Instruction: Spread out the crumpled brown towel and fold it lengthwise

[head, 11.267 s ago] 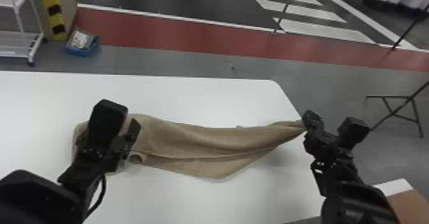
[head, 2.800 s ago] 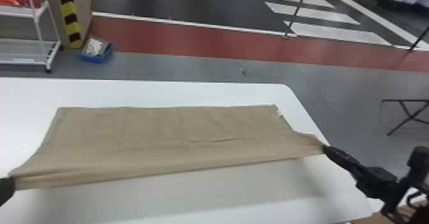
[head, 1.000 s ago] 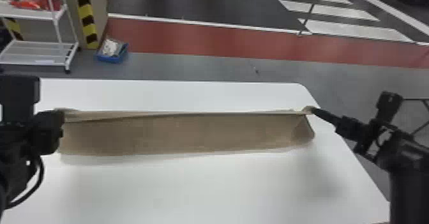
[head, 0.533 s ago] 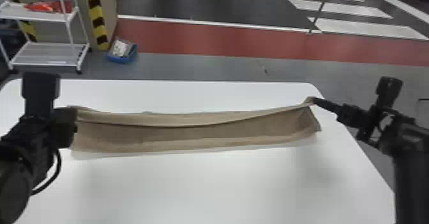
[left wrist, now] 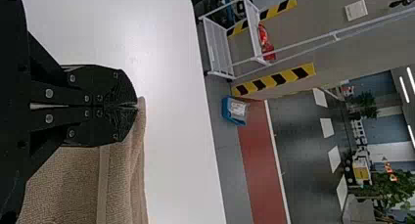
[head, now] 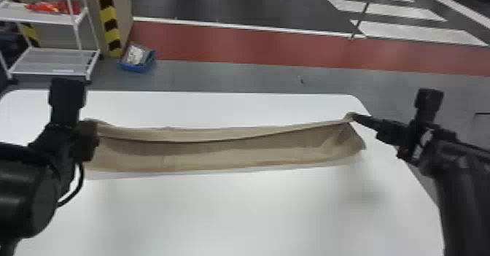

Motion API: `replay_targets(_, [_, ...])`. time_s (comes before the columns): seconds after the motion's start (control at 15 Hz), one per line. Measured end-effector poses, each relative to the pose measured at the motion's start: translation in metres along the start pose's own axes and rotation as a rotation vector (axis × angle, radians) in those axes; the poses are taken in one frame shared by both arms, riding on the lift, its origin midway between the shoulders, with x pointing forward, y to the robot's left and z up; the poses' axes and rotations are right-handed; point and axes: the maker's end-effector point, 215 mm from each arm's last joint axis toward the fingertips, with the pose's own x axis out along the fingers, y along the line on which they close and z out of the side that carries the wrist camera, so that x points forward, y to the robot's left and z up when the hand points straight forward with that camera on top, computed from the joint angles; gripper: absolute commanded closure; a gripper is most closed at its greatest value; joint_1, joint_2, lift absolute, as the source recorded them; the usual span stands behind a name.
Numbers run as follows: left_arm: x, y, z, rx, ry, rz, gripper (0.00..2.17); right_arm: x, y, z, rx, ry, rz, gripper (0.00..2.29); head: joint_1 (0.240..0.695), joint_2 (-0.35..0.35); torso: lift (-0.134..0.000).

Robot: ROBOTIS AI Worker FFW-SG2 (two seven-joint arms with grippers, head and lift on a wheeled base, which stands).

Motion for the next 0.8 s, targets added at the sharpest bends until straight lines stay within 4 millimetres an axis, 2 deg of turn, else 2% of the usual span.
replay_targets(0.33, [0.011, -0.005, 0.009, -0.008, -0.020, 0.006, 1.41, 0.018, 0.006, 0.002, -0.033, -0.007, -0.018, 1.36, 0.695, -0.195, -0.124])
replay_targets(0.4, [0.013, -0.007, 0.013, -0.011, -0.029, 0.007, 1.39, 0.022, 0.008, 0.002, -0.042, -0.008, -0.021, 0.96, 0.689, -0.193, -0.124])
replay_targets(0.47, [0.016, -0.008, 0.016, -0.011, -0.034, 0.010, 1.20, 0.025, 0.008, 0.001, -0.043, -0.006, -0.028, 0.46, 0.687, -0.193, -0.124])
replay_targets(0.53, [0.019, -0.010, 0.020, -0.009, -0.040, 0.018, 1.17, 0.028, 0.007, 0.000, -0.041, -0.005, -0.045, 0.06, 0.685, -0.193, -0.124])
replay_targets(0.8, [0.034, -0.011, 0.024, 0.027, -0.051, 0.051, 1.07, 0.031, -0.010, -0.009, -0.037, 0.007, -0.131, 0.05, 0.686, -0.202, -0.124])
